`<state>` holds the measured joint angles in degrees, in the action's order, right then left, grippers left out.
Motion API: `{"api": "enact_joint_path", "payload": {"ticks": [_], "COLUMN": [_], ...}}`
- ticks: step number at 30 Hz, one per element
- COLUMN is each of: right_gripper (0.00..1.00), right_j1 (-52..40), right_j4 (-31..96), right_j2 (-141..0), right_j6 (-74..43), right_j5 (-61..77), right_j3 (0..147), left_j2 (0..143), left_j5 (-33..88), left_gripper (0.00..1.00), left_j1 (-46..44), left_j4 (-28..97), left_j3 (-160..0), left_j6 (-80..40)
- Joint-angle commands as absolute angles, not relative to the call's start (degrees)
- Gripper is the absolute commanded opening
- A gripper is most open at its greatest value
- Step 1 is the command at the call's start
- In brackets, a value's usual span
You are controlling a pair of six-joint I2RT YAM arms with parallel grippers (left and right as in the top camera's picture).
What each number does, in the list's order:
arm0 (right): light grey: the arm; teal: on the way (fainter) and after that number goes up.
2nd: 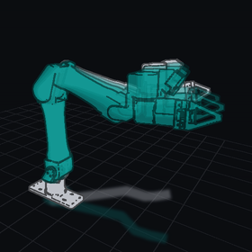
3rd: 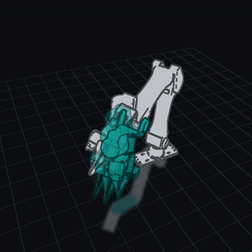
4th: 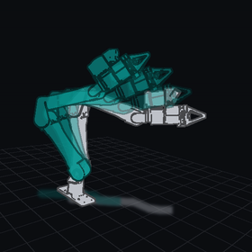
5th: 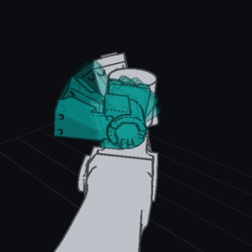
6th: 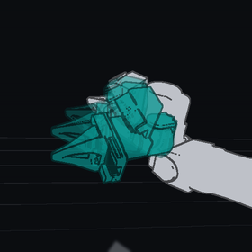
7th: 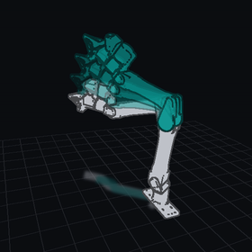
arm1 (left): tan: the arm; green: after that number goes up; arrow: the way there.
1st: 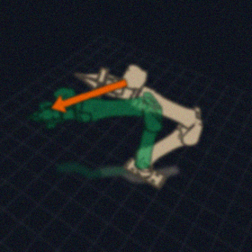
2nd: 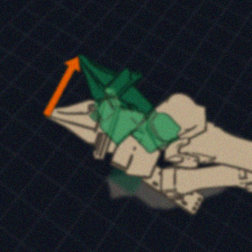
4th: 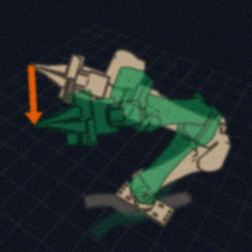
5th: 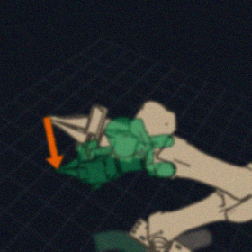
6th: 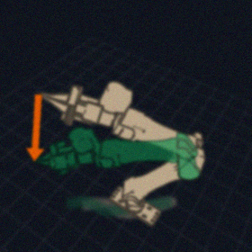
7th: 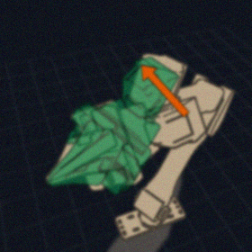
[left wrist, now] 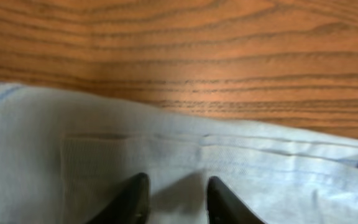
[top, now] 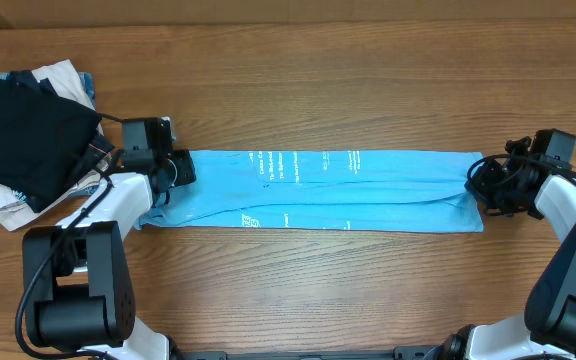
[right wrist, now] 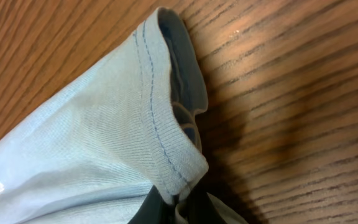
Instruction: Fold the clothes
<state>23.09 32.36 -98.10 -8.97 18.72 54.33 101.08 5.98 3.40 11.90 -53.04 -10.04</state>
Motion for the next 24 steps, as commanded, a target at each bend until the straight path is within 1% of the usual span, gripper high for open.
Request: {"api": "enact_joint_path", "payload": {"ticks": [1, 2, 4, 8, 12, 15, 18, 24], "right_gripper": [0.04, 0.04, 0.04, 0.04, 0.04, 0.04, 0.04, 0.04], "right_j1": [22.7, 22.7, 22.7, 22.7, 22.1, 21.0, 18.6, 8.6], "right_j4": [31.6, 31.6, 31.7, 35.0, 41.3, 46.8, 51.8, 55.7], "right_j2": [-98.3, -98.3, -98.3, -98.3, -98.3, -98.3, -98.3, -98.4], "right_j6": [-9.2, -9.2, -9.1, -8.9, -8.9, -9.0, -9.0, -9.0], "right_j5": [14.7, 13.1, 10.8, 5.8, 1.7, 1.1, 1.1, 1.1], "right_j3": [55.7, 55.7, 55.9, 59.1, 67.0, 73.5, 78.8, 80.9], "left_j2": [101.4, 101.3, 101.1, 100.2, 100.2, 100.2, 100.2, 100.2], "left_j5": [7.5, 7.5, 7.5, 6.7, 4.8, 3.9, 3.9, 4.3], "left_gripper": [0.45, 0.50, 0.52, 0.55, 0.56, 0.55, 0.51, 0.51], "left_j1": [3.7, 3.7, 3.7, 3.8, 3.8, 3.8, 3.8, 3.7], "left_j4": [15.9, 18.7, 23.9, 35.6, 46.3, 49.7, 51.3, 51.4], "left_j3": [-58.8, -60.6, -63.8, -70.3, -75.0, -75.5, -75.5, -75.5], "left_j6": [-7.3, -7.0, -7.0, -6.3, -6.2, -5.9, -6.0, -6.4]}}
